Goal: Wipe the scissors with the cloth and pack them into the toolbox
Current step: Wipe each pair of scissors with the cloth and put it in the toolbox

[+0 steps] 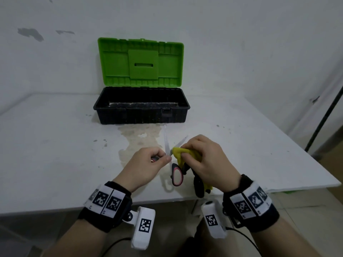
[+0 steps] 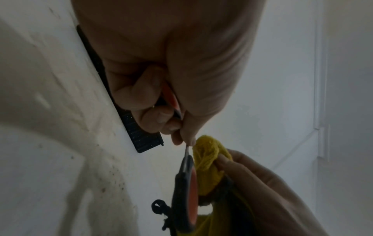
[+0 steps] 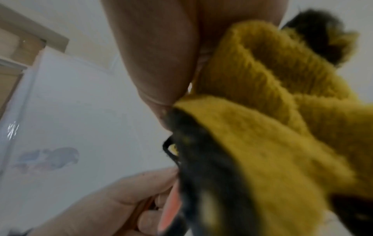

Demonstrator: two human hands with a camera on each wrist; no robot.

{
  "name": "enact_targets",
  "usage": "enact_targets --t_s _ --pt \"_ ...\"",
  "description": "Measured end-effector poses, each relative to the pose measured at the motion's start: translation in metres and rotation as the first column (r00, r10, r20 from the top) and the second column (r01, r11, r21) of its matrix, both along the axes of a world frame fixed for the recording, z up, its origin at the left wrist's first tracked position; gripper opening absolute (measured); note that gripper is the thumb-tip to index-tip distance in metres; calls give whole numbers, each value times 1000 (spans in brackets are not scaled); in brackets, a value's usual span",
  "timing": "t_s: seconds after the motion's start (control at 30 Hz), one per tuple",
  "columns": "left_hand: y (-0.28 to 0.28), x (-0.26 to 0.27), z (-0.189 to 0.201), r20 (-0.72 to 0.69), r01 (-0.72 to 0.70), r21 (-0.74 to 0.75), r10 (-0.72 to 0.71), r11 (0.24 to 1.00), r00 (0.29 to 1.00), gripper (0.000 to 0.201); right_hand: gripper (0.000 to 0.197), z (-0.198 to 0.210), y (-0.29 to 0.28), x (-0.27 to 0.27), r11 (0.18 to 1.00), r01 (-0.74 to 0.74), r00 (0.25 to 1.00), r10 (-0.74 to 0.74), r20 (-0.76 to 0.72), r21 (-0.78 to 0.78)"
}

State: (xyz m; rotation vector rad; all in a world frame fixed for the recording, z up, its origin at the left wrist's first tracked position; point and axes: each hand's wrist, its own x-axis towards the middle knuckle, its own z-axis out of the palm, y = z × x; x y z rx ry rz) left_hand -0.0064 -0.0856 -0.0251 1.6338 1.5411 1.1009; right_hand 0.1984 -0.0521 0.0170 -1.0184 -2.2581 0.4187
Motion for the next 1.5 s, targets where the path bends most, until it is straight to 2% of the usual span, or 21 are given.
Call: enact_targets --t_s 0.13,0.37,0.53,0.67,0.73,1.0,1.1,1.17,1.3,1.4,1.5 --pt "0 7 -6 -12 -43 39 44 998 999 20 15 -8 0 -5 996 46 998 -49 40 72" --pt "0 16 -17 -13 -80 62 81 995 997 18 25 -19 -4 -9 997 38 997 -43 58 69" --pt "0 18 -18 84 -64 4 63 998 994 22 35 -22 -9 -15 985 59 989 -80 126 161" --pt "-2 19 -15 202 -28 -60 40 998 979 22 19 -21 -9 -15 973 68 974 -113 197 223" --pt "-2 19 -13 222 -27 -72 43 997 974 23 18 -19 -9 -16 970 63 968 -116 221 234" --pt "-1 13 -10 139 -22 -12 24 1000 990 22 20 -11 -6 -21 967 70 961 -132 243 247" --pt "-2 10 -7 96 -37 7 36 999 995 24 21 -4 3 -19 964 128 962 -177 209 232" --pt "-3 10 -6 89 -35 -7 36 999 995 25 24 1 16 -15 953 220 947 -259 188 207" --pt "-6 13 -7 178 -17 -61 27 998 984 28 30 13 36 -6 919 364 914 -383 131 152" --pt "-4 15 -5 162 -35 -58 44 998 986 27 29 16 22 -8 935 309 940 -329 94 175" --pt "-1 14 -4 168 -39 -36 45 999 985 25 27 7 -6 -18 963 179 960 -216 179 202"
